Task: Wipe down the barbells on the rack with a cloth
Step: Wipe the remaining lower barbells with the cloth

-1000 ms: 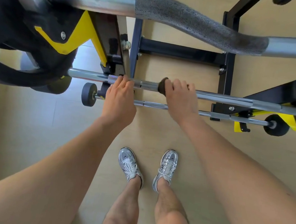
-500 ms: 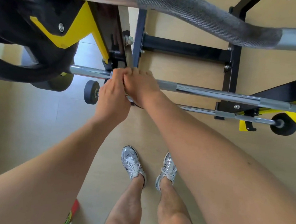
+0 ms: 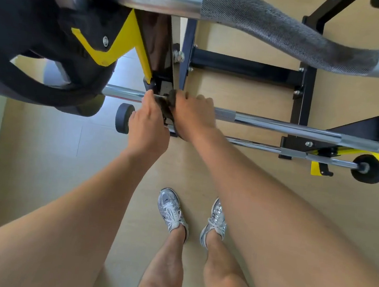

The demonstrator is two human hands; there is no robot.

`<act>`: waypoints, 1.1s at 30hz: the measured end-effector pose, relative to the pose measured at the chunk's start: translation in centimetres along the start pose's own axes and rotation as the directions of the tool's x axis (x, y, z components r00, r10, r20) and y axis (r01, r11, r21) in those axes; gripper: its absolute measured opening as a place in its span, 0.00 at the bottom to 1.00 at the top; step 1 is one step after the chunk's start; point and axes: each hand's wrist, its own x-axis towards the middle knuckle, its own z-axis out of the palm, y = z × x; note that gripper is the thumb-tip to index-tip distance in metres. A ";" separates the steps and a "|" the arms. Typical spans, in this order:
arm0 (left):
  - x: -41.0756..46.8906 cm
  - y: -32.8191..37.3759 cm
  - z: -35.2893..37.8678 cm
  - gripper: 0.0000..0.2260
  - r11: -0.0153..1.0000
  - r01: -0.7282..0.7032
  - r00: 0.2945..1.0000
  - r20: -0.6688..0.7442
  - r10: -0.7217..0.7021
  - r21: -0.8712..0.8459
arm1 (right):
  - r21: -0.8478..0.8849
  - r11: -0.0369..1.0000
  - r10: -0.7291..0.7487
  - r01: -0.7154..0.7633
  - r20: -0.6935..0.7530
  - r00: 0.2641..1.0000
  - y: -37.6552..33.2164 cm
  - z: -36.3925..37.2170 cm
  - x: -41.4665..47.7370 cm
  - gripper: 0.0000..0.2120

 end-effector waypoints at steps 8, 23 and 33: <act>0.2 0.5 -0.7 0.39 0.993 0.042 0.993 0.101 -0.053 0.107 | -0.006 0.994 -0.110 0.110 0.022 0.994 7.7 -1.6 -2.5 0.11; 0.2 0.0 -1.6 0.22 0.965 0.193 0.966 -0.136 -0.218 -0.179 | -0.025 0.998 0.052 -0.050 0.097 0.994 -1.3 0.3 1.7 0.18; -1.4 -1.7 -1.7 0.19 0.969 0.104 0.968 -0.200 -0.150 -0.223 | -0.295 0.951 -0.073 0.098 0.094 0.993 -2.1 -0.9 1.9 0.17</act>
